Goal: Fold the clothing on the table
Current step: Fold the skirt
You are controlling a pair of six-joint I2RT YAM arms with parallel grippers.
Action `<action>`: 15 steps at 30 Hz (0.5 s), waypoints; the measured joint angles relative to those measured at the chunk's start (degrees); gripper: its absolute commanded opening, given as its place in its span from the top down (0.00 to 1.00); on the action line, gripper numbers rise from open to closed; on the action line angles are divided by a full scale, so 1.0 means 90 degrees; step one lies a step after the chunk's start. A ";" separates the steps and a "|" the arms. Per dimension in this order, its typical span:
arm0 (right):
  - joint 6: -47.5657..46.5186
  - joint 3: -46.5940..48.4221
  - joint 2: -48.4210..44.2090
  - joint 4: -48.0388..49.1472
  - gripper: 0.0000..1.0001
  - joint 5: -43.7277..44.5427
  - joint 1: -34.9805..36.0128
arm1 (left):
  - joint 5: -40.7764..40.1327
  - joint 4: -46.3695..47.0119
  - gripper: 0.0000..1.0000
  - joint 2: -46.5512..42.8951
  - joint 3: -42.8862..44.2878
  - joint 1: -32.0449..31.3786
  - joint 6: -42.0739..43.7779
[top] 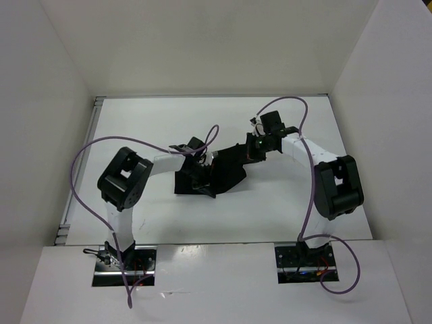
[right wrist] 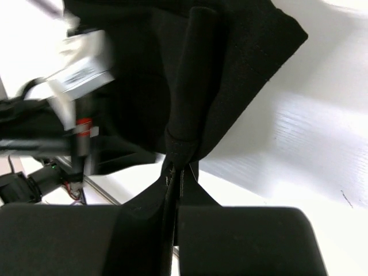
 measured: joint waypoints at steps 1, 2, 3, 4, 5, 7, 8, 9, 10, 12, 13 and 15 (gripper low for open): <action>-0.0007 0.0000 0.0046 0.0000 1.00 0.0017 0.0000 | -0.0146 -0.0124 0.97 -0.0158 -0.0080 0.0002 0.0029; -0.0012 0.0000 0.0078 0.0000 1.00 0.0034 0.0000 | -0.0260 -0.0274 0.97 -0.0335 -0.0131 0.0002 0.0053; -0.0019 0.0000 0.0114 -0.0005 1.00 0.0051 0.0000 | -0.0367 -0.0386 0.97 -0.0520 -0.0165 0.0019 0.0129; -0.0024 0.0000 0.0141 -0.0002 1.00 0.0058 0.0000 | -0.0440 -0.0454 0.97 -0.0692 -0.0192 0.0046 0.0155; -0.0039 0.0000 0.0158 0.0000 1.00 0.0066 0.0000 | -0.0498 -0.0534 0.97 -0.0874 -0.0197 0.0068 0.0168; -0.0049 0.0000 0.0177 -0.0005 1.00 0.0073 0.0000 | -0.0612 -0.0556 0.97 -0.1175 -0.0192 0.0121 0.0165; -0.0061 0.0000 0.0180 -0.0005 1.00 0.0073 0.0000 | -0.0658 -0.0546 0.97 -0.1253 -0.0187 0.0138 0.0163; -0.0073 0.0000 0.0180 -0.0005 1.00 0.0073 0.0000 | -0.0678 -0.0537 0.97 -0.1280 -0.0172 0.0146 0.0158; -0.0087 0.0000 0.0180 -0.0007 1.00 0.0073 0.0000 | -0.0680 -0.0505 0.97 -0.1265 -0.0151 0.0165 0.0155; -0.0114 0.0002 0.0180 -0.0015 1.00 0.0073 0.0000 | -0.0678 -0.0442 0.97 -0.1117 -0.0119 0.0187 0.0141; -0.0131 0.0005 0.0180 -0.0019 1.00 0.0070 0.0000 | -0.0678 -0.0408 0.97 -0.1015 -0.0104 0.0187 0.0138; -0.0138 0.0027 0.0182 -0.0053 1.00 0.0070 0.0000 | -0.0680 -0.0328 0.97 -0.0714 -0.0066 0.0185 0.0136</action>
